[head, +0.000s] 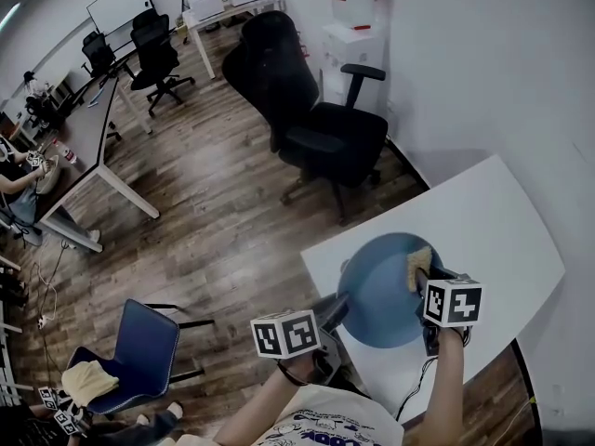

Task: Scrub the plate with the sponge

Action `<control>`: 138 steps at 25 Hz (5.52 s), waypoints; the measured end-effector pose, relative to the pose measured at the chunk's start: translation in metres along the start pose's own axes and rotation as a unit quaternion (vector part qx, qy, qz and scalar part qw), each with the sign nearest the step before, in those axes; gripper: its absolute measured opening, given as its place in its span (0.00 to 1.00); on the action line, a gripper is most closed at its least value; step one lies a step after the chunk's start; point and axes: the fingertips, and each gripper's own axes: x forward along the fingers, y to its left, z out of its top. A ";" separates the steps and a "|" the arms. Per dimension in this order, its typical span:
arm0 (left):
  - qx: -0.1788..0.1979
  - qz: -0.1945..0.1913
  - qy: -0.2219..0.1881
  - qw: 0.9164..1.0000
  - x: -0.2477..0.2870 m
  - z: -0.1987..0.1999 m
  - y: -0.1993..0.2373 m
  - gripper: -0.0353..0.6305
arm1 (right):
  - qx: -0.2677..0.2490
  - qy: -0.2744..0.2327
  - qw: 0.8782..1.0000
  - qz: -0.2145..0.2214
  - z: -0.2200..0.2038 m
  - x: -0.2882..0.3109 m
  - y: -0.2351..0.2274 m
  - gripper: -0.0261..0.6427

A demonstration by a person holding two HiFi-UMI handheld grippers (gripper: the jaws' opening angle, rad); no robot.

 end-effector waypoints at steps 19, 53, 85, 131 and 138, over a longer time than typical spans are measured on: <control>-0.027 0.001 -0.032 0.999 -0.010 0.021 0.009 0.15 | -0.010 0.022 1.000 0.004 -0.026 -0.004 0.013 0.19; -0.041 0.006 -0.044 0.998 -0.012 0.021 0.014 0.15 | -0.070 0.046 0.992 0.097 -0.047 -0.003 0.122 0.19; 0.024 -0.006 0.006 1.000 0.003 -0.002 -0.007 0.15 | -0.063 0.002 0.994 0.095 -0.003 0.000 0.117 0.19; -0.051 0.002 -0.029 0.998 -0.011 0.016 0.015 0.15 | 0.015 0.008 1.000 -0.012 -0.023 -0.004 0.010 0.19; -0.060 0.005 -0.039 0.997 -0.011 0.021 0.016 0.15 | 0.007 0.015 1.000 -0.008 -0.030 -0.006 0.018 0.19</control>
